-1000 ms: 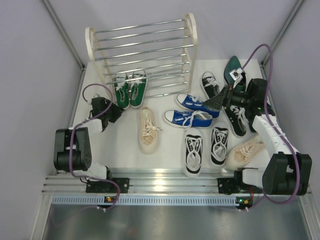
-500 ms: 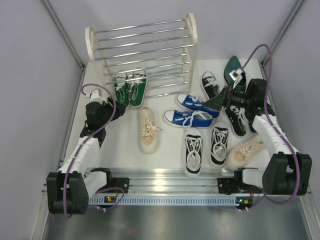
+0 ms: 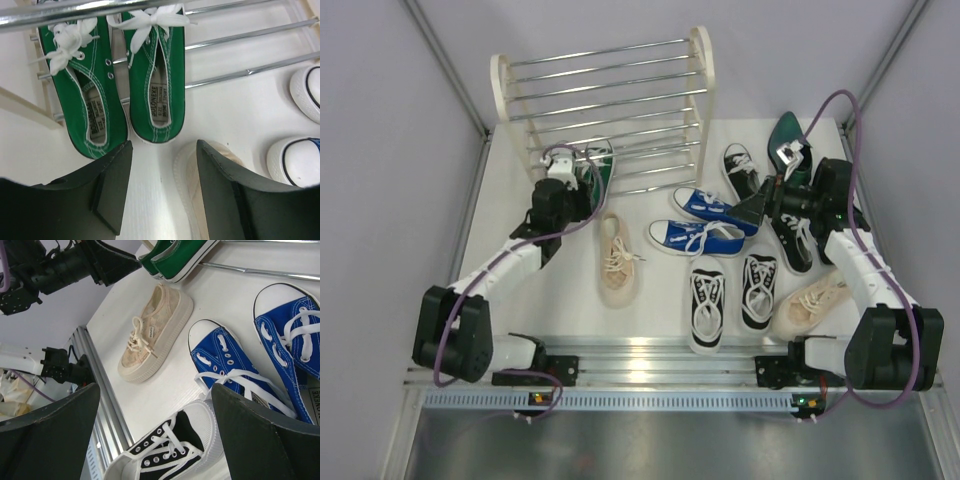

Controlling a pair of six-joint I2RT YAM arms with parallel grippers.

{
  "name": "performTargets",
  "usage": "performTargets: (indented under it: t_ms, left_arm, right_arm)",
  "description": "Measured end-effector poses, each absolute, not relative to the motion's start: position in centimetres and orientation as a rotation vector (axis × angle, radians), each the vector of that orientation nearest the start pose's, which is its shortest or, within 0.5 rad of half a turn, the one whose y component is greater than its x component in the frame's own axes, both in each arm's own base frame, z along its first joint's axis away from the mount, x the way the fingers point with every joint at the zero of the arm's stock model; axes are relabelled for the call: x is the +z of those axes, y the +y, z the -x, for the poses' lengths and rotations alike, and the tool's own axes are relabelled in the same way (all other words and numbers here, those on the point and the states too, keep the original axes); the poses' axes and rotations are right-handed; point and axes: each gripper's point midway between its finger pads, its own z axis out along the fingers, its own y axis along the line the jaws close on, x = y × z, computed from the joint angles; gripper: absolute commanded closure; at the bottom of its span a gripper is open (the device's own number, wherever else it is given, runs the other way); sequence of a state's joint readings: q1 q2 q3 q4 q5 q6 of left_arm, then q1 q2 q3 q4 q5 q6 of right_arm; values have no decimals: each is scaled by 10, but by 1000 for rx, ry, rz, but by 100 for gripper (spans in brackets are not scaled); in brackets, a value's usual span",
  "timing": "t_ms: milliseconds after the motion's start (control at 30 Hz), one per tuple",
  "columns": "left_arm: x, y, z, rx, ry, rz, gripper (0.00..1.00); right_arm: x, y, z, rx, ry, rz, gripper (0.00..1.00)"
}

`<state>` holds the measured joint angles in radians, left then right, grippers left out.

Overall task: Place and organize the shoes onto the shoe shelf
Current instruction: Adjust the shoe at the shoe shelf.

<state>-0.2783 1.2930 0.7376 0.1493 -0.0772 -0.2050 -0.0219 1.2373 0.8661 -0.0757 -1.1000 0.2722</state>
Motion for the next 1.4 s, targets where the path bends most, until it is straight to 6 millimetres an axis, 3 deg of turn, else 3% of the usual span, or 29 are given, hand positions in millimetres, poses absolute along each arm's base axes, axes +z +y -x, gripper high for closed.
performTargets:
  t_ms: [33, 167, 433, 700, 800, 967, 1167, 1400]
  left_arm:
    - [157, -104, -394, -215, 1974, -37, 40]
    - [141, -104, -406, -166, 2014, -81, 40]
    - [111, -103, -413, -111, 2081, -157, 40]
    - [94, -107, -428, -97, 2110, -184, 43]
    - [87, -109, -430, -93, 2125, -190, 47]
    - [84, -110, -432, -93, 2128, -184, 77]
    - [84, -108, -433, -82, 2124, -163, 100]
    - [85, -107, -434, -93, 2127, -92, 100]
  right_arm:
    - [232, 155, -299, 1255, 1912, 432, 7]
    - [232, 155, -300, 1251, 1909, 437, 7]
    - [232, 155, -300, 1247, 1907, 440, 7]
    - [237, 154, -302, 1237, 1900, 443, 7]
    - [237, 154, -302, 1236, 1900, 444, 7]
    - [235, 154, -301, 1238, 1911, 440, 7]
    - [234, 154, -301, 1234, 1909, 445, 7]
    - [234, 154, -301, 1234, 1910, 445, 7]
